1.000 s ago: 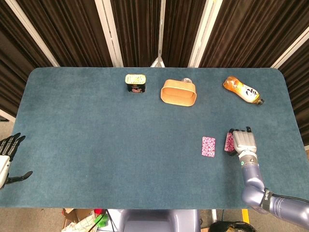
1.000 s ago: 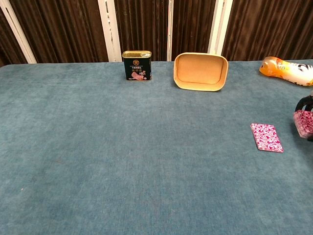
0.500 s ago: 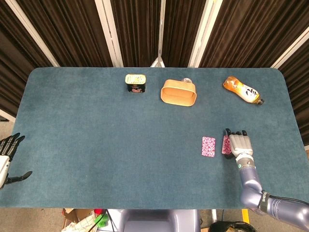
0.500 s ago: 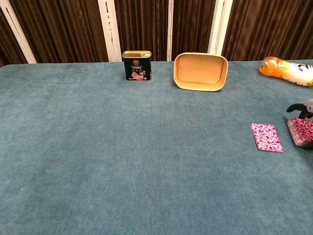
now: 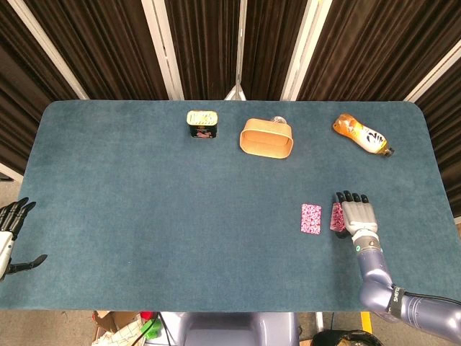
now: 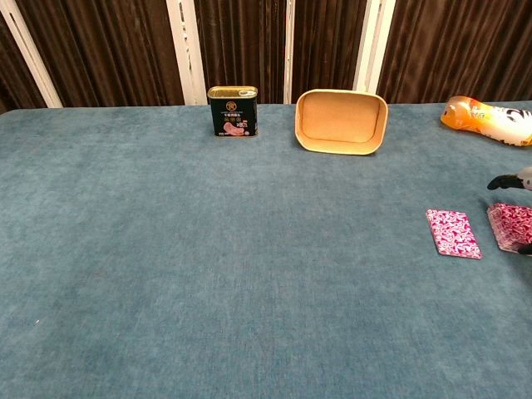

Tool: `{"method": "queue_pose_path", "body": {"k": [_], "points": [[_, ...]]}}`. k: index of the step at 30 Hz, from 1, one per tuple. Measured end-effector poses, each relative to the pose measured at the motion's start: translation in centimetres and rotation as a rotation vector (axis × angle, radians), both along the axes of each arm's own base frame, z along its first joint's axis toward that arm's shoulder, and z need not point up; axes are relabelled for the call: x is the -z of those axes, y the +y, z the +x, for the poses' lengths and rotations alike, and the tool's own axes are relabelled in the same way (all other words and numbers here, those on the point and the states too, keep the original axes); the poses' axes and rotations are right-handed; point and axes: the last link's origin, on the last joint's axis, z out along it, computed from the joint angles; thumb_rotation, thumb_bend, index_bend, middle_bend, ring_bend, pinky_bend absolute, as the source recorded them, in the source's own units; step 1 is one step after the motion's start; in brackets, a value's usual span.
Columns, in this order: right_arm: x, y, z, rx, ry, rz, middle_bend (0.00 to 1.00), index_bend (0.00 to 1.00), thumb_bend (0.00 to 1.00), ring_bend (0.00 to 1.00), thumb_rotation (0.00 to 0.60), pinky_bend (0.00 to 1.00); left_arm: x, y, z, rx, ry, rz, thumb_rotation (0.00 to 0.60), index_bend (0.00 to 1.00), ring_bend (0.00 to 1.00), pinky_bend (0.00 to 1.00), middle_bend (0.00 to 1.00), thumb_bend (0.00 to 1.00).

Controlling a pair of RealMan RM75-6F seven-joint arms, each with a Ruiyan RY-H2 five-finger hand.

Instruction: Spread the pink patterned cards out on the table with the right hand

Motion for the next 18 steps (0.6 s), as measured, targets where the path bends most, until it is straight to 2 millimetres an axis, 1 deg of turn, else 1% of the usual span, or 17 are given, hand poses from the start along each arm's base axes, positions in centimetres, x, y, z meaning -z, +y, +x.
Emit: {"method": "queue_pose_path", "body": {"k": [11,15,18], "points": [[-0.41,-0.01,-0.35,0.025,0.007,-0.002,0.04,0.00,0.25,0.00,0.600,0.00,-0.02,-0.01,0.01,0.001,-0.001,0.003,0.600,0.00,0.00,0.00,0.00,0.02],[-0.33,-0.10,-0.54,0.029,0.010,-0.002,0.06,0.04,0.25,0.01,0.600,0.00,-0.01,0.00,0.01,0.000,0.000,0.002,0.600,0.00,0.00,0.00,0.00,0.02],[-0.30,-0.22,-0.72,0.031,0.015,-0.004,0.08,0.06,0.25,0.03,0.600,0.00,0.01,-0.03,0.00,-0.001,0.000,0.001,0.600,0.00,0.00,0.00,0.00,0.02]]}}
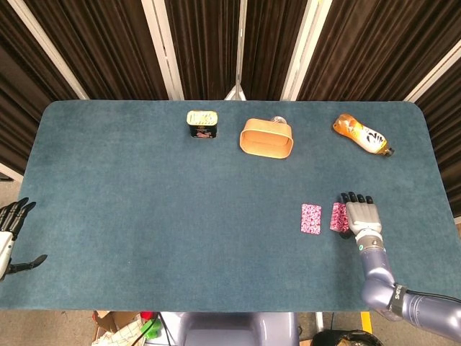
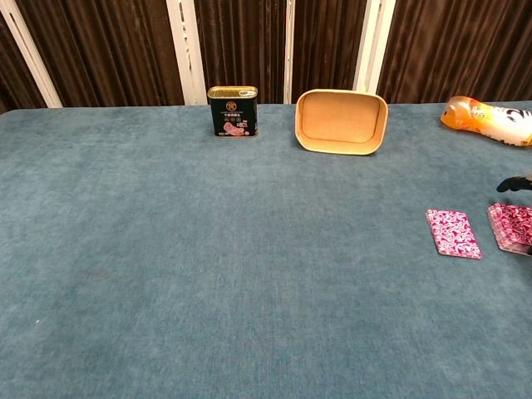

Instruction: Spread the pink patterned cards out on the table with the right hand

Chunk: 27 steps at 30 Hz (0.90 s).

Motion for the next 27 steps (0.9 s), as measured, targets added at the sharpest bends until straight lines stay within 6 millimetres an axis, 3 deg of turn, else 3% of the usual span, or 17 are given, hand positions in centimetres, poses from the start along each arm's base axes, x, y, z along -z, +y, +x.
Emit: {"method": "queue_pose_path", "body": {"k": [8,15,18,27], "points": [[0.14,0.03,-0.33,0.009,0.005,0.001,0.11,0.10,0.25,0.08,0.600,0.00,-0.03,0.00,0.01,0.002,-0.001,0.001,0.600,0.00,0.00,0.00,0.00,0.02],[0.19,-0.01,-0.27,0.007,0.001,-0.008,0.37,0.37,0.25,0.37,0.600,0.00,-0.06,-0.03,0.01,0.001,-0.003,0.003,0.600,0.00,0.00,0.00,0.00,0.02],[0.24,-0.01,-0.21,-0.002,-0.003,-0.019,0.44,0.45,0.25,0.43,0.600,0.00,-0.06,-0.02,0.03,0.002,-0.002,0.003,0.600,0.00,0.00,0.00,0.00,0.02],[0.21,0.01,0.13,-0.022,-0.020,-0.040,0.46,0.47,0.25,0.45,0.600,0.00,-0.07,-0.04,0.03,0.001,-0.005,0.004,0.600,0.00,0.00,0.00,0.00,0.02]]}}
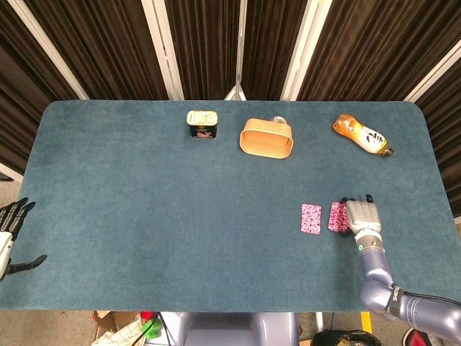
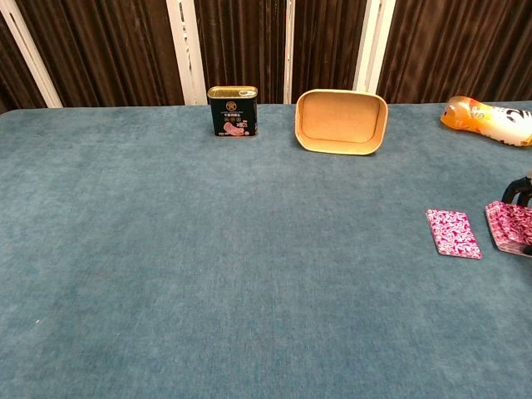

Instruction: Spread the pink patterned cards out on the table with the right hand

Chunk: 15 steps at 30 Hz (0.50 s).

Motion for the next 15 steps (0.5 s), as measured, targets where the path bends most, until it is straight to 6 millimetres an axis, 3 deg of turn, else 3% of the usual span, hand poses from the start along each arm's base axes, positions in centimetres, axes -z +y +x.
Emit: {"method": "queue_pose_path", "body": {"k": [8,15], "points": [[-0.7,-0.3,1.3,-0.035,-0.023,-0.024,0.47,0.48,0.25,0.45,0.600,0.00,0.0,0.0,0.0,-0.002,-0.003,-0.001,0.600,0.00,0.00,0.00,0.00,0.02],[-1.2,-0.9,4.5,-0.101,-0.019,-0.022,0.47,0.48,0.25,0.45,0.600,0.00,0.0,0.1,0.0,-0.004,-0.007,-0.004,0.600,0.00,0.00,0.00,0.00,0.02]]}}
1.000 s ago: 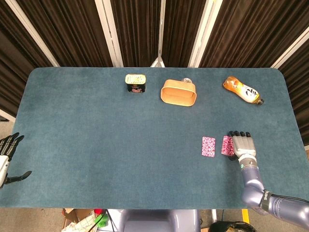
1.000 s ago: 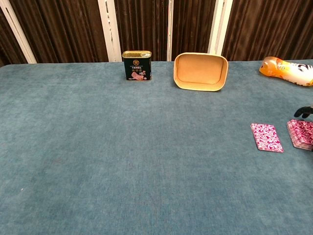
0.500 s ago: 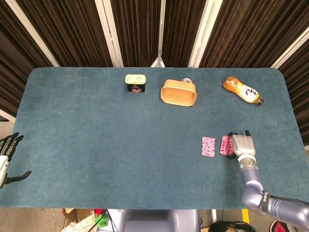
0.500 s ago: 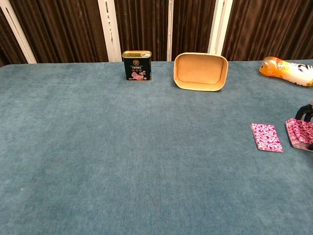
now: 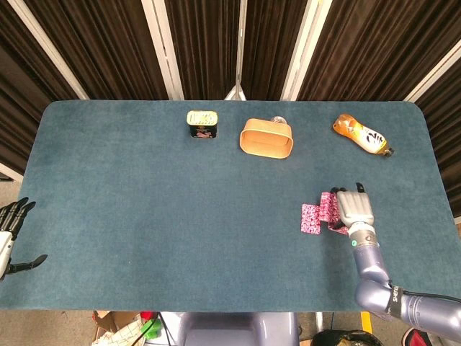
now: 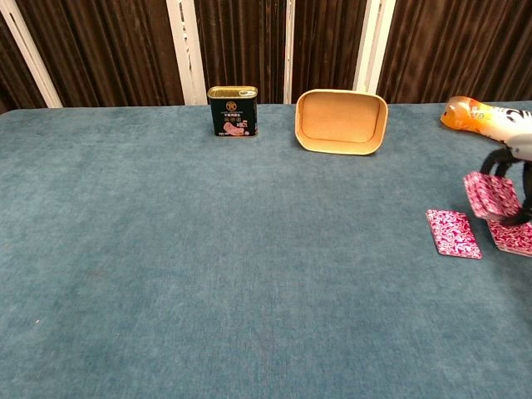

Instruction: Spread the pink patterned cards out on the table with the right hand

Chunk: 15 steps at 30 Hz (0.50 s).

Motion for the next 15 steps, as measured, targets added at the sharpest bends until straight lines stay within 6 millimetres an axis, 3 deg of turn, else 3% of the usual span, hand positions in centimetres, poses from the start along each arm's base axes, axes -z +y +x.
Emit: {"method": "queue_pose_path", "body": {"k": [8,15], "points": [[1.3,-0.8,4.9,-0.086,0.021,0.027,0.47,0.48,0.25,0.45,0.600,0.00,0.0,0.0,0.0,0.001,-0.008,-0.006,0.600,0.00,0.00,0.00,0.00,0.02],[5.0,-0.6,10.4,-0.166,0.018,0.086,0.47,0.48,0.25,0.45,0.600,0.00,-0.1,0.1,-0.1,-0.013,-0.037,-0.017,0.600,0.00,0.00,0.00,0.00,0.02]]}}
